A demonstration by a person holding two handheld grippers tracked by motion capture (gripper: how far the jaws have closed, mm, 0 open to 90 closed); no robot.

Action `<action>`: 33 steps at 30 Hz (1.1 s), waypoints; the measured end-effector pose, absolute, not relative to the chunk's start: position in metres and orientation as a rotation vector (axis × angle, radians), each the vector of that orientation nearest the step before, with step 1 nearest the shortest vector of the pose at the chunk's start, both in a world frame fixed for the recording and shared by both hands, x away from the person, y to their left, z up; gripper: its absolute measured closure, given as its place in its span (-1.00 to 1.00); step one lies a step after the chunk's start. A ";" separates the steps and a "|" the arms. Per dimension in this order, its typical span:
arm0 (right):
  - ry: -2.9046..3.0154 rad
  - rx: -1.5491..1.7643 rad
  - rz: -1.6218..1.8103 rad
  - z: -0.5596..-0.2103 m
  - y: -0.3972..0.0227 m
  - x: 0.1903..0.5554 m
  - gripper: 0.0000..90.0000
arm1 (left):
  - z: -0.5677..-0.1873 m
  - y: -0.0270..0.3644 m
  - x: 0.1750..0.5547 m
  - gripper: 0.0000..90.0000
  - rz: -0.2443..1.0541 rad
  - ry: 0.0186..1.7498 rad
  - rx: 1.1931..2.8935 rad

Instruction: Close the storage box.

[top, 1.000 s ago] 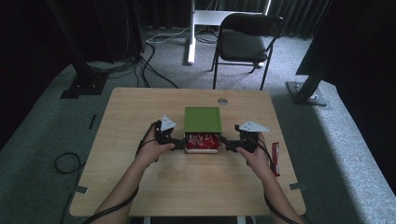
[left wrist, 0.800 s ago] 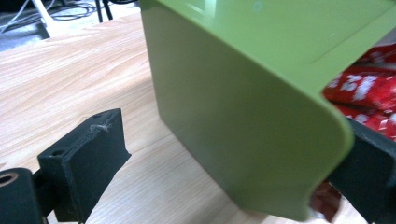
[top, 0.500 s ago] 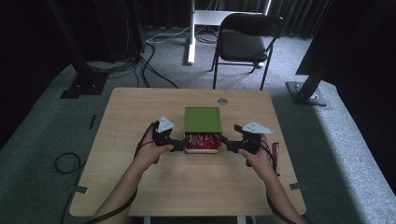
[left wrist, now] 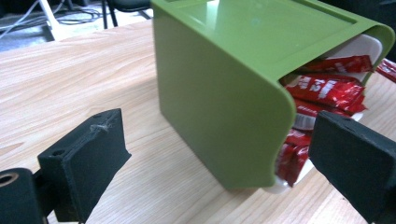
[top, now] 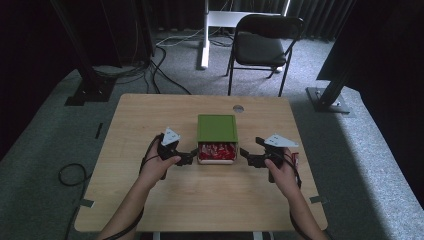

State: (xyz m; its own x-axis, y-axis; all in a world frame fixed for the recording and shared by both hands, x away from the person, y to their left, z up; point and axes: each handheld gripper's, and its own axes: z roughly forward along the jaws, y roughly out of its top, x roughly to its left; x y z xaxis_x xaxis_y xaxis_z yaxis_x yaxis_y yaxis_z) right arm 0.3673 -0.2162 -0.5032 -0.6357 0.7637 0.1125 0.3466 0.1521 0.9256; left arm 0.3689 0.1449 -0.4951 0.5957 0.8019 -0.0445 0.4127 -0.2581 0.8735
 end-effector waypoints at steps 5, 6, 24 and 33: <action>2.032 1.088 1.452 -0.507 -0.227 0.364 -0.70 | -0.500 0.156 0.368 -0.89 0.544 1.016 1.864; 2.032 1.088 1.452 -0.507 -0.227 0.364 -0.70 | -0.500 0.156 0.368 -0.89 0.544 1.016 1.864; 2.009 1.165 1.348 -0.526 -0.252 0.352 -0.70 | -0.515 0.188 0.358 -0.89 0.612 1.139 1.860; 1.957 1.215 1.286 -0.537 -0.260 0.345 -0.70 | -0.519 0.214 0.348 -0.89 0.662 1.209 1.851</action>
State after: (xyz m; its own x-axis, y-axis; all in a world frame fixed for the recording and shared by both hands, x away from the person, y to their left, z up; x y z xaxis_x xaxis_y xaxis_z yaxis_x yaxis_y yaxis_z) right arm 0.3452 -0.2599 -0.5368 -0.4783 0.8759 0.0629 0.4058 0.1569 0.9004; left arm 0.3482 0.2136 -0.5189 0.4034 0.9150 -0.0034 0.4900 -0.2130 0.8453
